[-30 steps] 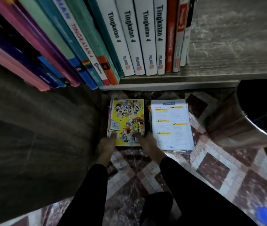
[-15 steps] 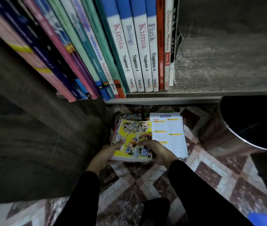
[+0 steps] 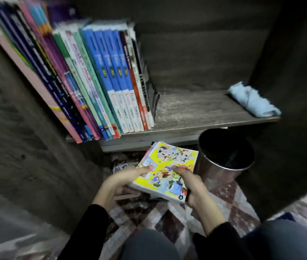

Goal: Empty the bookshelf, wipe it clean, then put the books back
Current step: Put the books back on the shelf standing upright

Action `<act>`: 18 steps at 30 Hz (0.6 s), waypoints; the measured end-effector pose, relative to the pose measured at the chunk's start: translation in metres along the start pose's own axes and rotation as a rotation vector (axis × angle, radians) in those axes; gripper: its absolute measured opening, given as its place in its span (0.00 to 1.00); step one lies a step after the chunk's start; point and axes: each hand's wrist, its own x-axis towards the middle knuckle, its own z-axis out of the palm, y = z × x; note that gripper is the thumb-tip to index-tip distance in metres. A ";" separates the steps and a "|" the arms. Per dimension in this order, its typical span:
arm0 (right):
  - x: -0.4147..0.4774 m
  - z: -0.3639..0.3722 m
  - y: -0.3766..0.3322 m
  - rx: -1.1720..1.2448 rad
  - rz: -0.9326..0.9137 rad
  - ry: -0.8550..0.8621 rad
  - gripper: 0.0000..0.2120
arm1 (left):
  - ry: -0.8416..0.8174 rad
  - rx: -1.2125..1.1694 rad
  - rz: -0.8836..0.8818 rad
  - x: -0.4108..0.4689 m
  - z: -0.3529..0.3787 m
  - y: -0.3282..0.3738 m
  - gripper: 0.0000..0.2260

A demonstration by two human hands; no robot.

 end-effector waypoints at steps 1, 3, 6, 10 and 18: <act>-0.012 -0.010 -0.006 0.008 -0.039 0.031 0.11 | -0.044 0.000 0.016 -0.007 0.011 0.007 0.18; -0.037 -0.030 -0.019 0.009 -0.125 0.108 0.12 | -0.135 -0.014 0.069 -0.020 0.034 0.023 0.14; -0.073 -0.054 -0.043 0.016 -0.230 0.184 0.12 | -0.233 0.012 0.137 -0.034 0.063 0.048 0.13; -0.109 -0.073 -0.080 0.025 -0.383 0.203 0.08 | -0.301 -0.002 0.195 -0.046 0.093 0.079 0.17; -0.077 -0.078 -0.169 -0.163 -0.459 0.118 0.10 | -0.077 -0.336 0.313 -0.043 0.122 0.136 0.11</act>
